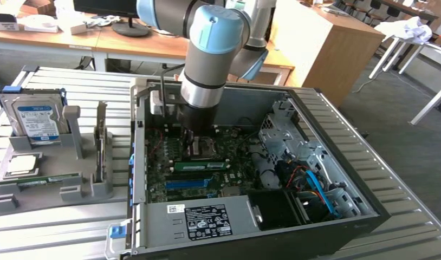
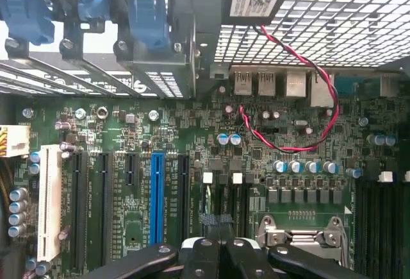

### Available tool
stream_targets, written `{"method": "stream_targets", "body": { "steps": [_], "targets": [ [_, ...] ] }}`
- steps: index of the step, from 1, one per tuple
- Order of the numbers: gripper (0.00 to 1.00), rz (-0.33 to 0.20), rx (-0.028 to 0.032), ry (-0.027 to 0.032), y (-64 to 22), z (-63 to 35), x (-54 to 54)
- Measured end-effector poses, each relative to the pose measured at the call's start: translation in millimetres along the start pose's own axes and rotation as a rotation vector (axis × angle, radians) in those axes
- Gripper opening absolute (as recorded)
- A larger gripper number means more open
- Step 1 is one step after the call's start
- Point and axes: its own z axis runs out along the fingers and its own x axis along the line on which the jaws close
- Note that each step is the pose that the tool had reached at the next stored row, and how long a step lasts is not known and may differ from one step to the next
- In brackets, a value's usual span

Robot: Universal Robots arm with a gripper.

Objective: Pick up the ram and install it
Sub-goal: 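Press down the ram until it locks into place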

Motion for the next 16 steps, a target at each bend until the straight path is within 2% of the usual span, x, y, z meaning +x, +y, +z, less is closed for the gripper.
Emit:
{"method": "stream_targets", "body": {
  "steps": [6, 16],
  "targets": [
    [0.10, 0.000, 0.0000, 0.0001, 7.3, 2.6, 0.9],
    [0.10, 0.000, 0.0000, 0.0000, 8.0, 7.5, 7.4]
  ]
}}
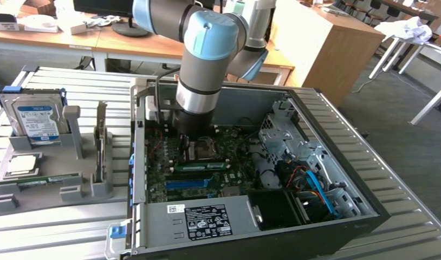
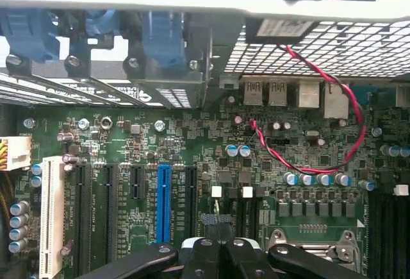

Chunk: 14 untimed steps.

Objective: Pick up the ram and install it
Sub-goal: 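Press down the ram until it locks into place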

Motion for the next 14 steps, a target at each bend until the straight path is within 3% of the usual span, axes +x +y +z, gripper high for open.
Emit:
{"method": "stream_targets", "body": {
  "steps": [11, 14],
  "targets": [
    [0.10, 0.000, 0.0000, -0.0006, -0.6, 2.1, 2.1],
    [0.10, 0.000, 0.0007, -0.0007, -0.6, -1.6, 2.0]
  ]
}}
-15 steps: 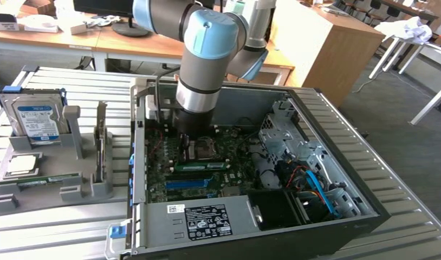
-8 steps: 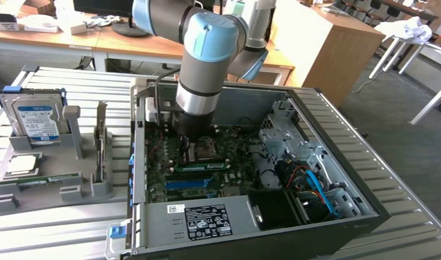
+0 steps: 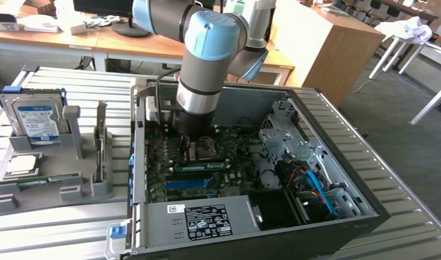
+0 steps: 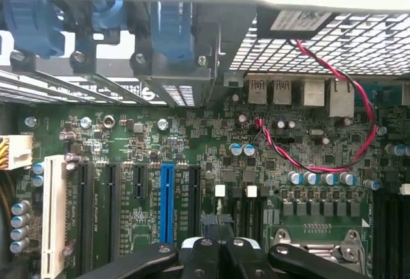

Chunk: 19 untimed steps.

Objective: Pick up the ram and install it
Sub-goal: 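Press down the ram until it locks into place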

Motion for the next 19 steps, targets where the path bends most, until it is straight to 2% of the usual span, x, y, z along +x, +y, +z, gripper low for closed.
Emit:
{"method": "stream_targets", "body": {
  "steps": [5, 15, 18, 19],
  "targets": [
    [0.10, 0.000, 0.0010, -0.0002, 0.1, -2.6, -0.1],
    [0.10, 0.000, -0.0042, -0.0014, 0.0, 8.0, 0.3],
    [0.10, 0.000, -0.0036, -0.0030, -0.2, 6.9, -0.1],
    [0.10, 0.000, -0.0006, -0.0060, -0.5, 4.5, -0.5]
  ]
}}
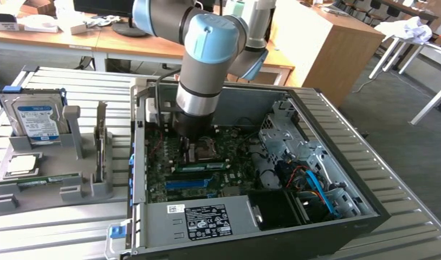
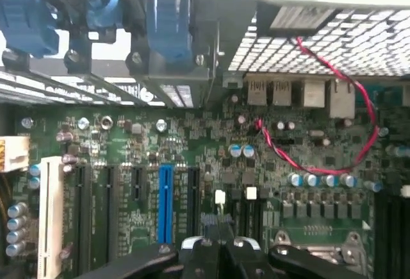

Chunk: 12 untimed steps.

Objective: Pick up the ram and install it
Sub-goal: 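Press down the ram until it locks into place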

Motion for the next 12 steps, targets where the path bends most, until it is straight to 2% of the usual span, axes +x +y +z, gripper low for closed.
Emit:
{"method": "stream_targets", "body": {
  "steps": [3, 5, 9, 12],
  "targets": [
    [0.10, 0.000, -0.0022, 0.0022, 0.8, -12.9, 0.2],
    [0.10, 0.000, -0.0023, 0.0019, -0.8, -14.4, 0.2],
    [0.10, 0.000, -0.0177, 0.0022, -16.8, -15.0, 0.3],
    [0.10, 0.001, -0.0260, 0.0018, -26.0, -15.3, 0.3]
  ]
}}
